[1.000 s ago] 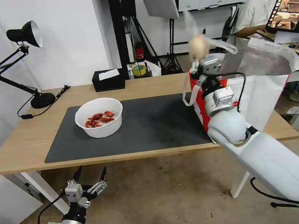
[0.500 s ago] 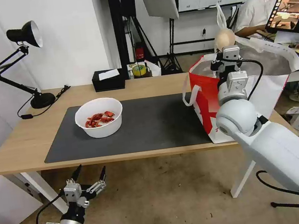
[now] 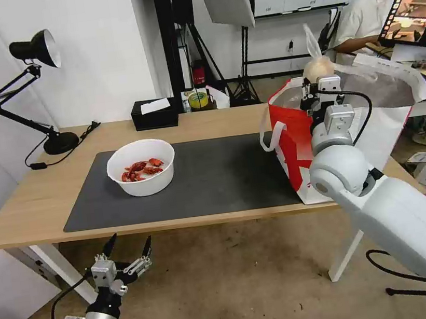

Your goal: Pick up the trash from the table and place it into the takeout bag.

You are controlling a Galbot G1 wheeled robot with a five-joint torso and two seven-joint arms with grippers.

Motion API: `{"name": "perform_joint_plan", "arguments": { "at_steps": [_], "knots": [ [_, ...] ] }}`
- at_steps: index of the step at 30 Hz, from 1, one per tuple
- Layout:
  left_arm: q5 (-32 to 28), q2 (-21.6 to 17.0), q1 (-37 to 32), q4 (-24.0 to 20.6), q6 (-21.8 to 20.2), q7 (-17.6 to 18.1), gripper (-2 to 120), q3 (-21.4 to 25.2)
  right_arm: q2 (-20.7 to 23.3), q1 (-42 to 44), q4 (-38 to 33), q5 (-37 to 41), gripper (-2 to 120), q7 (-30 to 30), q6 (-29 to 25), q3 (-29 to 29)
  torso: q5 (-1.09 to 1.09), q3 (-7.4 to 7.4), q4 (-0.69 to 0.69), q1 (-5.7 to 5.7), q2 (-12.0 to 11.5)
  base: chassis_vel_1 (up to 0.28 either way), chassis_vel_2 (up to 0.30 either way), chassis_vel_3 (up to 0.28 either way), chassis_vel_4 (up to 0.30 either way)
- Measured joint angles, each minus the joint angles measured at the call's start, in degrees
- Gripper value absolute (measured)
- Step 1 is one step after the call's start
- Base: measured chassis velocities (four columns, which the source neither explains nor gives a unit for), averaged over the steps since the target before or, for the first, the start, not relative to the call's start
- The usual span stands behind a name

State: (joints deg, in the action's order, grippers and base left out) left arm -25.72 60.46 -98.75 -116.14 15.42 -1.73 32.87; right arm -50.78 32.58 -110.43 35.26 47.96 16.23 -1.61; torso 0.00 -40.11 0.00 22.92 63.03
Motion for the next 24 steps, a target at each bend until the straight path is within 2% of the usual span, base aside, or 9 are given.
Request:
{"name": "perform_joint_plan", "arguments": {
  "at_steps": [2,3,5,6,8,9,12,24],
  "knots": [
    [0.0,-0.1,0.0,-0.1,0.0,0.0,100,0.1,0.0,0.2,-0.1,0.2,65,0.0,0.1,0.0,0.0,0.0,0.0,0.0,0.0,0.0,0.0,0.0,0.0],
    [0.0,-0.1,0.0,-0.1,0.0,0.0,100,0.1,0.0,0.2,-0.1,0.2,65,0.0,0.1,0.0,0.0,0.0,0.0,0.0,0.0,0.0,0.0,0.0,0.0],
    [0.0,-0.2,-0.1,-0.2,-0.1,0.0,100,0.1,0.0,0.3,-0.2,0.6,76,0.0,0.2,0.1,0.0,0.0,0.0,0.0,0.0,0.0,0.0,0.0,0.0],
    [0.0,-0.2,-0.1,-0.2,-0.1,0.0,100,0.1,0.0,0.3,-0.2,0.6,76,0.0,0.2,0.1,0.0,0.0,0.0,0.0,0.0,0.0,0.0,0.0,0.0],
    [-0.1,-0.2,0.0,-0.3,-0.2,0.0,100,0.1,0.0,0.2,-0.3,0.8,87,-0.1,0.2,0.1,0.0,0.0,0.0,0.0,0.0,0.0,0.0,0.0,0.0],
    [-0.1,-0.2,0.0,-0.3,-0.2,0.0,100,0.1,0.0,0.2,-0.3,0.8,87,-0.1,0.2,0.1,0.0,0.0,0.0,0.0,0.0,0.0,0.0,0.0,0.0],
    [-0.1,-0.3,0.1,-0.3,-0.2,0.0,100,0.0,0.2,0.0,-0.3,1.1,99,-0.2,0.3,0.2,0.0,0.0,0.0,0.0,0.0,0.0,0.0,0.0,0.0],
    [-0.3,-0.5,0.6,-0.4,-0.3,0.1,100,-0.2,0.8,0.3,-1.8,3.2,100,-1.4,-0.6,0.6,0.0,0.0,0.0,0.0,0.0,0.0,0.0,0.0,0.0]
  ]
}}
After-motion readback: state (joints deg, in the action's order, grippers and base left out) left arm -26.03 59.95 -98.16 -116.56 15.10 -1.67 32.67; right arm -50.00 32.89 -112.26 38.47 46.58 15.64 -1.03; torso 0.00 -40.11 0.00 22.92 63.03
